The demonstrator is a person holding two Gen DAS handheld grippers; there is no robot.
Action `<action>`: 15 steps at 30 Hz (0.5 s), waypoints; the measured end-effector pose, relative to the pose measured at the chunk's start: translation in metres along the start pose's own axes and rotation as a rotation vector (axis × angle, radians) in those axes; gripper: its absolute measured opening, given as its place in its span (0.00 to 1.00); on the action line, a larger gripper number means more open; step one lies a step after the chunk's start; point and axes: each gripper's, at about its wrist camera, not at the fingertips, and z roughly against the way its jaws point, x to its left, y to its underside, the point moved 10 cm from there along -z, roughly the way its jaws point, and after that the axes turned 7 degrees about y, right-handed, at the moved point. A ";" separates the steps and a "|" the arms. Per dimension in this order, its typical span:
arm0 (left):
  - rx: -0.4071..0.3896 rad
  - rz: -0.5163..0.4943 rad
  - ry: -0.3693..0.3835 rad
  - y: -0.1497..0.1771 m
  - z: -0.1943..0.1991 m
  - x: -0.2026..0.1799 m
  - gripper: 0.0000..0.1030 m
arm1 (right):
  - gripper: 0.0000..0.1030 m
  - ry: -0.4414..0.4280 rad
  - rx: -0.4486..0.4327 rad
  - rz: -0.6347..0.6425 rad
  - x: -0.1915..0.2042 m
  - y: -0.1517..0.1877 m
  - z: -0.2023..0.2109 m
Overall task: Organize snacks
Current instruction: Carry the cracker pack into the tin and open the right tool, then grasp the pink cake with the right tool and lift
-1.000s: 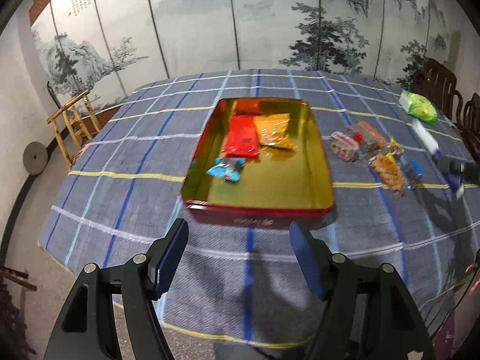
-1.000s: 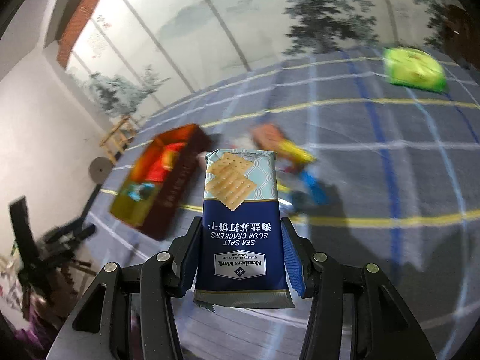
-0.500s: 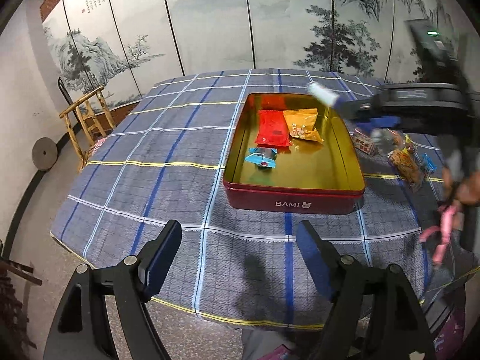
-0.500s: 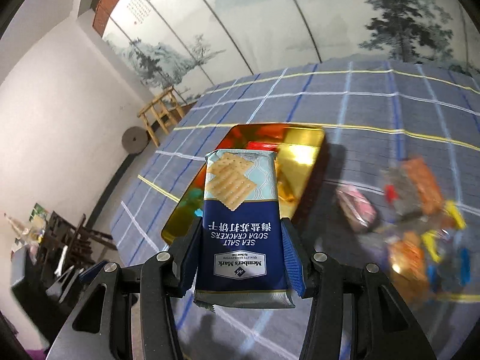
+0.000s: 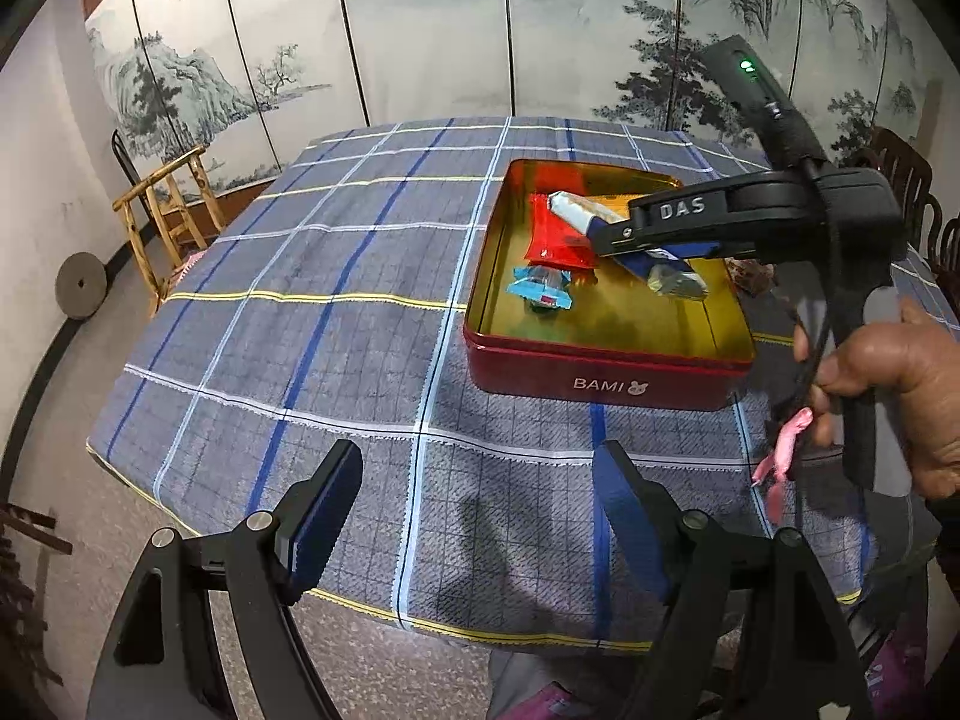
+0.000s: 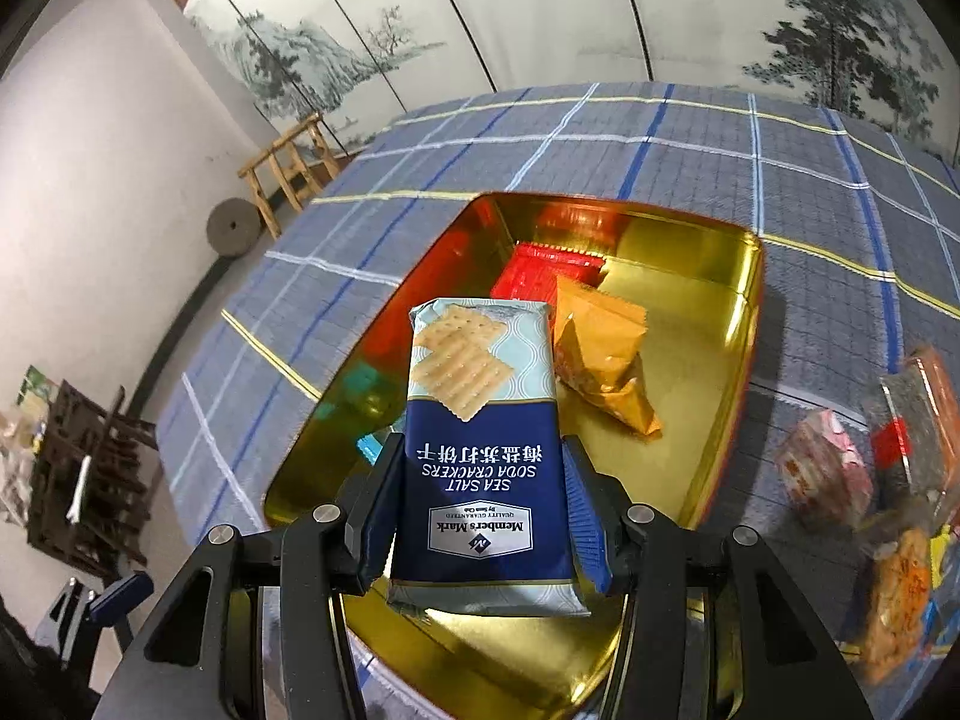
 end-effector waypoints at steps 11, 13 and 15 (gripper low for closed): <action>-0.001 -0.007 -0.005 -0.004 0.004 -0.003 0.74 | 0.54 -0.093 -0.105 -0.029 -0.012 -0.001 0.037; -0.009 -0.005 -0.002 -0.006 0.005 -0.004 0.74 | 0.54 -0.008 -0.130 0.036 -0.039 0.011 0.057; -0.011 -0.002 0.011 -0.008 0.005 -0.007 0.74 | 0.54 0.054 -0.112 0.121 -0.066 0.027 0.065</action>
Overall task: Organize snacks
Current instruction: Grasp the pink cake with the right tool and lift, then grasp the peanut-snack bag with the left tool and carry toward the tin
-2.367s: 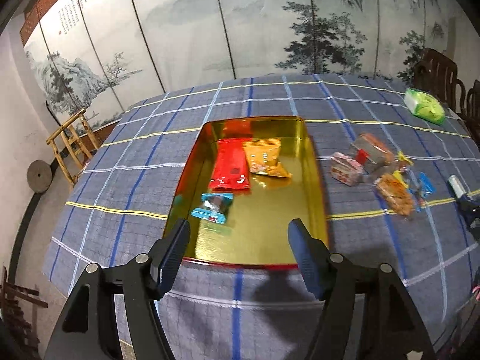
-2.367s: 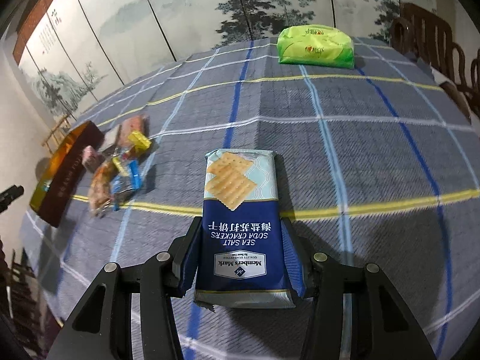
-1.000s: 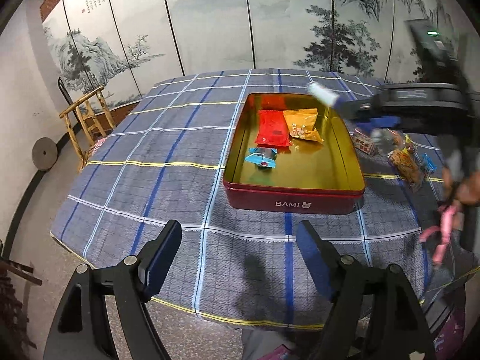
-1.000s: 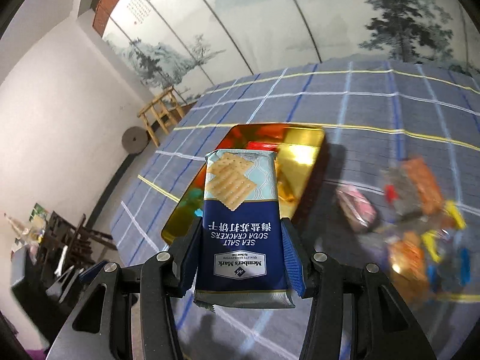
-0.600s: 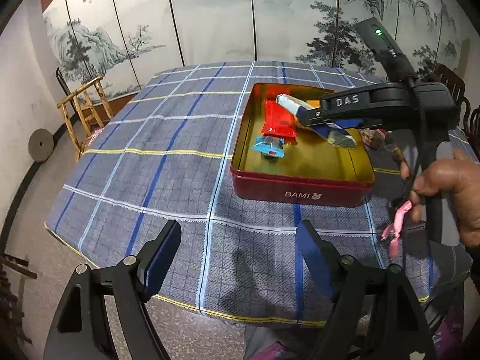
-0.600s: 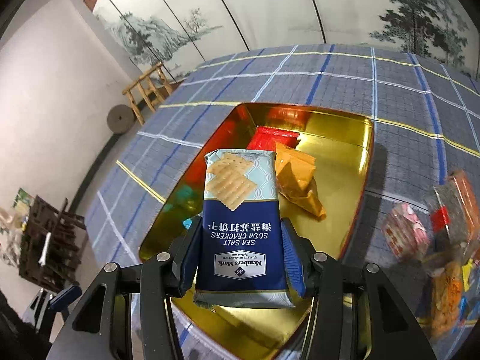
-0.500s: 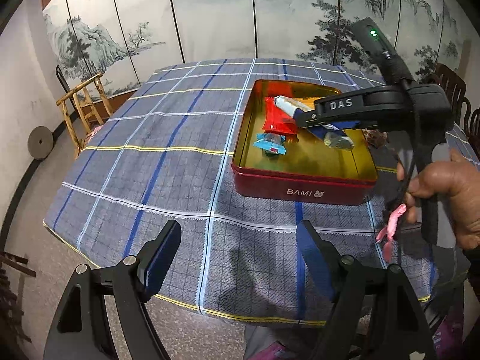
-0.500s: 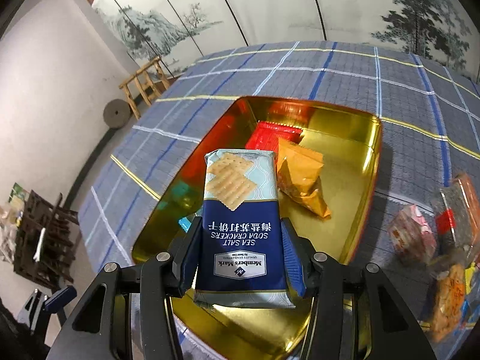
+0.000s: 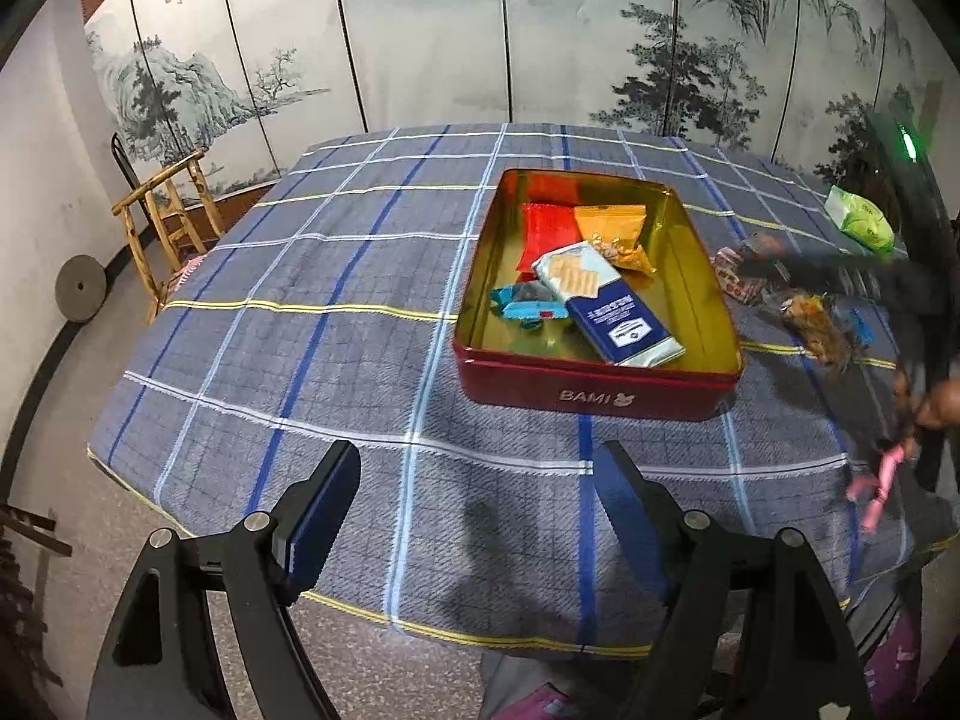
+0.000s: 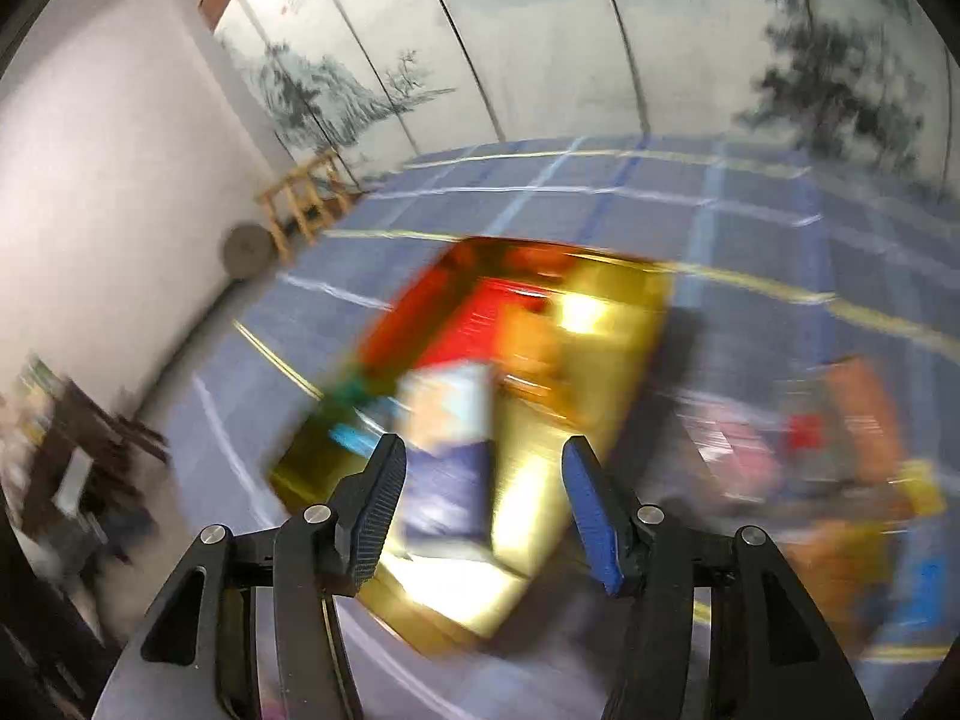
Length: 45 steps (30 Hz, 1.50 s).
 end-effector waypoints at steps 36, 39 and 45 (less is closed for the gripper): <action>0.163 -0.159 0.333 -0.025 -0.038 -0.181 0.75 | 0.24 0.302 -0.028 -0.316 -0.275 0.126 0.116; 0.222 -0.101 0.399 -0.033 -0.058 -0.209 0.75 | 0.24 0.340 -0.026 -0.343 -0.299 0.144 0.118; 0.282 -0.069 0.403 -0.056 -0.098 -0.252 0.75 | 0.24 0.324 -0.057 -0.378 -0.312 0.158 0.112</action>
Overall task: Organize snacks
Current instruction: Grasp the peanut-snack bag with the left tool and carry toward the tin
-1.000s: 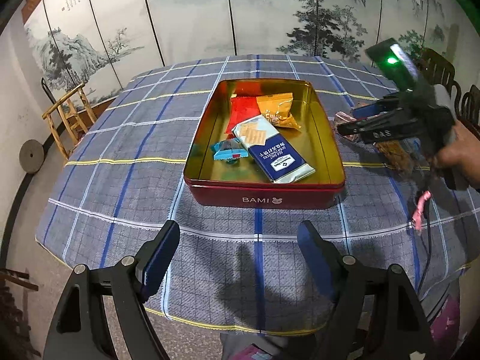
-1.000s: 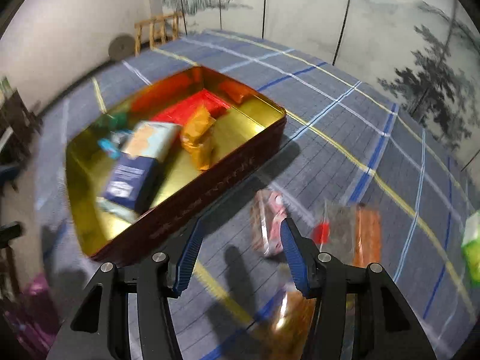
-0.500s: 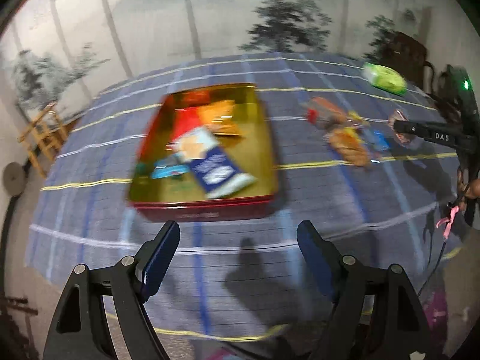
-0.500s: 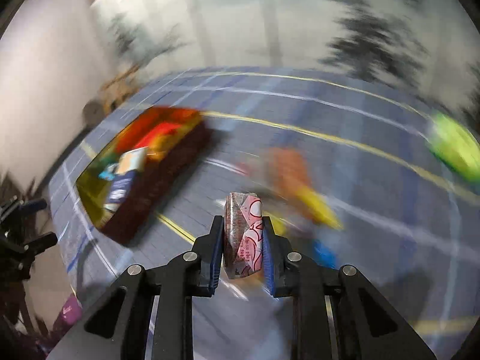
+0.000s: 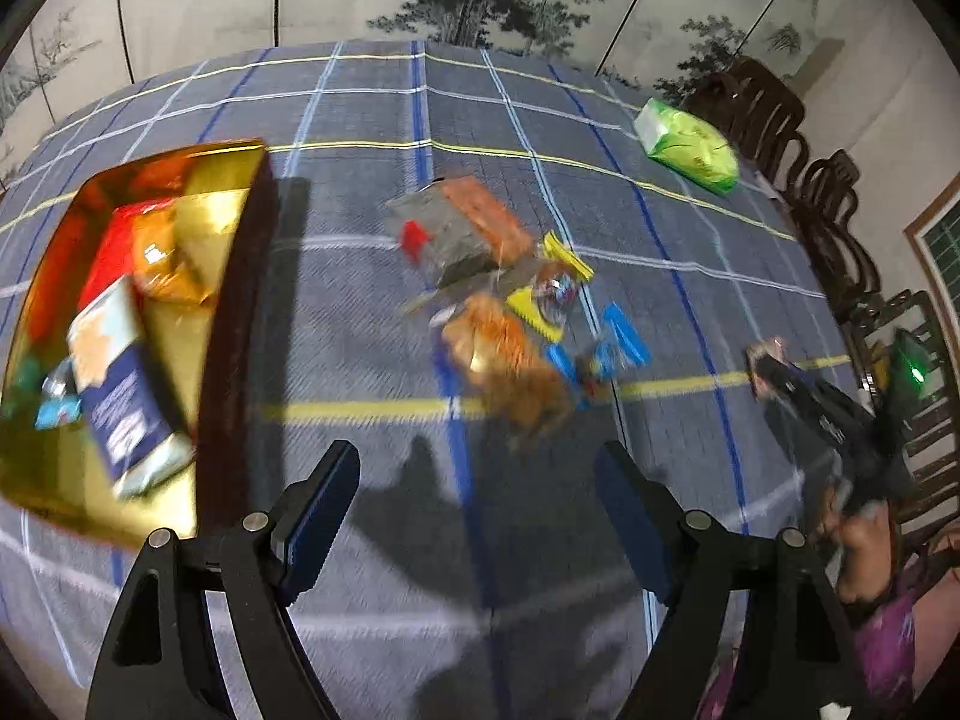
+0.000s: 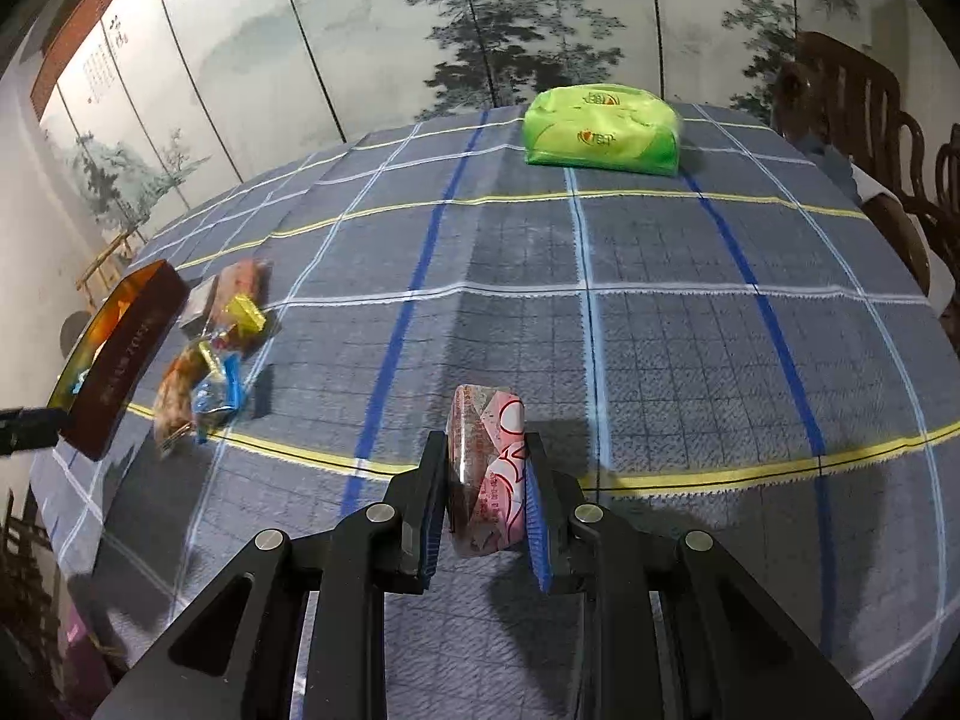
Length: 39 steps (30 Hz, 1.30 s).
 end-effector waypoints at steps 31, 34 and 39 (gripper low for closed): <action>-0.017 0.013 -0.164 -0.015 -0.063 0.016 0.35 | 0.24 -0.071 -0.031 -0.029 -0.007 0.001 -0.006; -0.036 0.024 -0.125 -0.004 -0.047 0.012 0.35 | 0.25 -0.058 -0.017 -0.027 -0.007 0.001 -0.010; -0.053 0.011 -0.088 0.022 -0.020 -0.001 0.35 | 0.25 -0.040 -0.013 -0.016 -0.006 0.001 -0.011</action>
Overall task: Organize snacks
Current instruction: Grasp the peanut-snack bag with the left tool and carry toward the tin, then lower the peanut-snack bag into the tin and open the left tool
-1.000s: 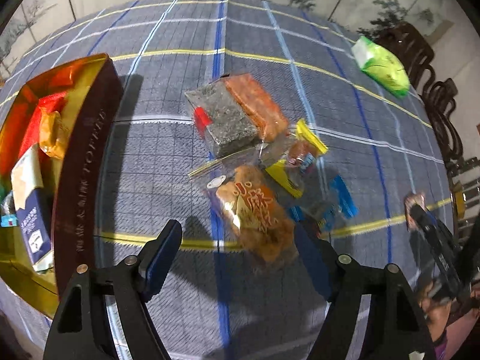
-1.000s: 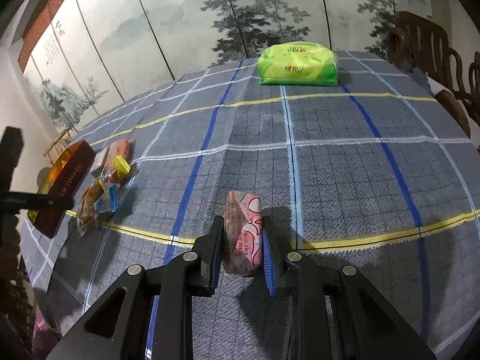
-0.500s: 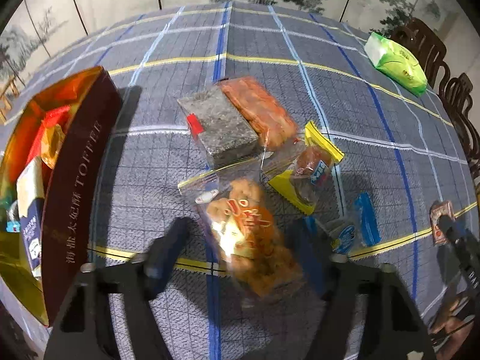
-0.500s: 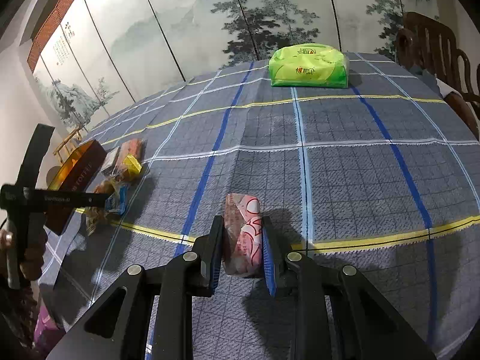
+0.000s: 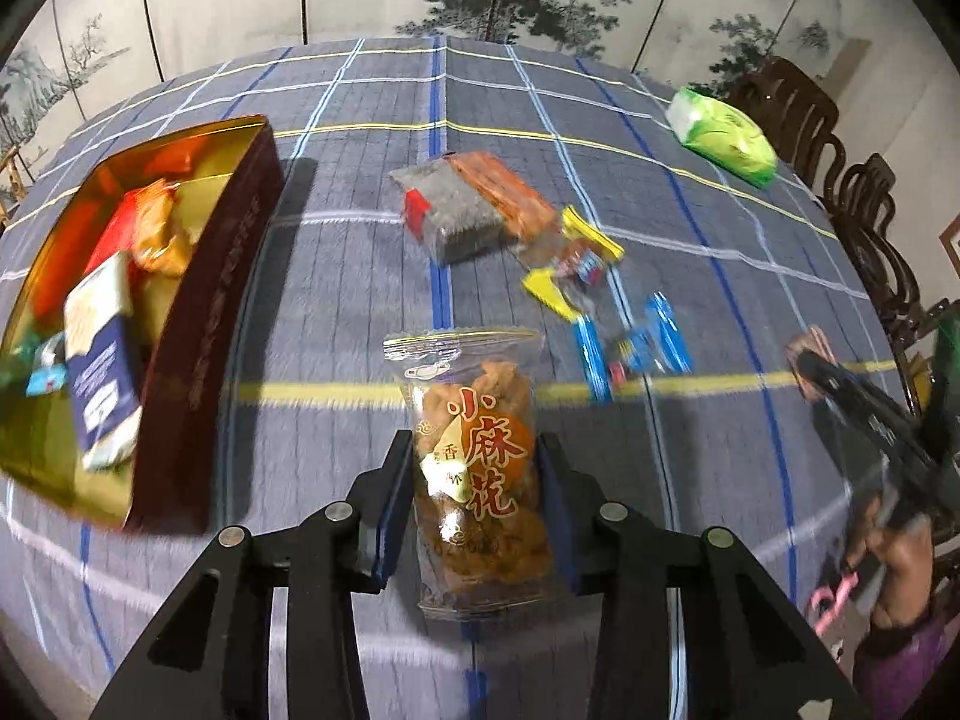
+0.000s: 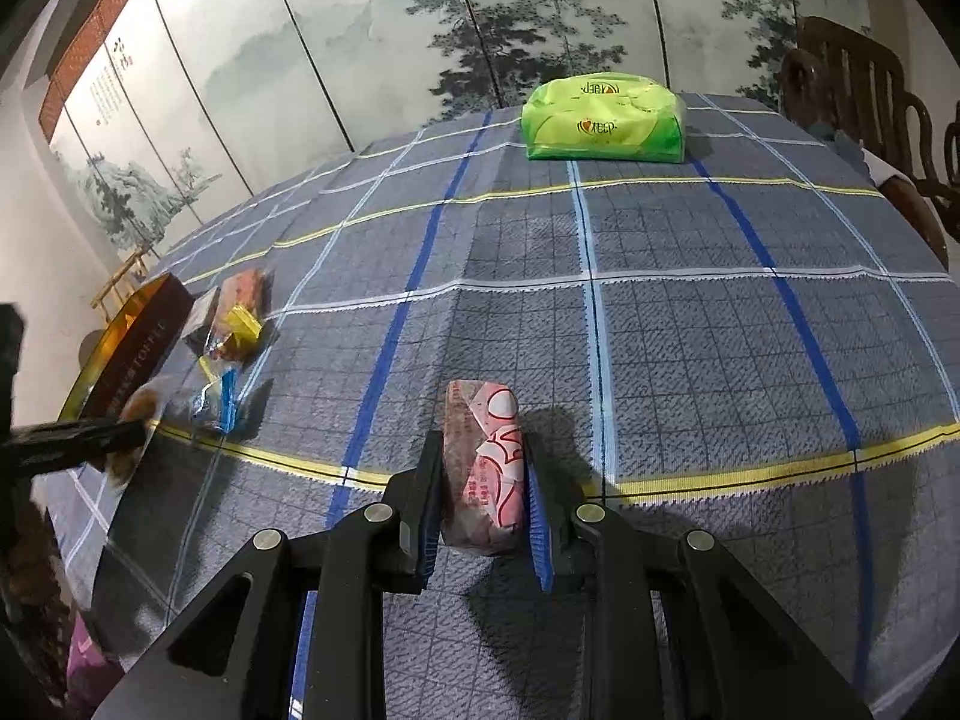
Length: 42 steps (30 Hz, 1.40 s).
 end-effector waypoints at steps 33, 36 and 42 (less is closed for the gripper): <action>-0.102 0.145 -0.134 -0.049 0.080 0.156 0.35 | 0.24 0.043 0.000 0.031 0.001 0.001 -0.002; -0.085 0.169 -0.125 -0.055 0.065 0.162 0.35 | 0.24 0.043 0.000 0.031 0.002 0.001 -0.002; -0.085 0.167 -0.152 -0.066 0.047 0.168 0.35 | 0.24 0.043 0.000 0.030 0.002 0.001 -0.001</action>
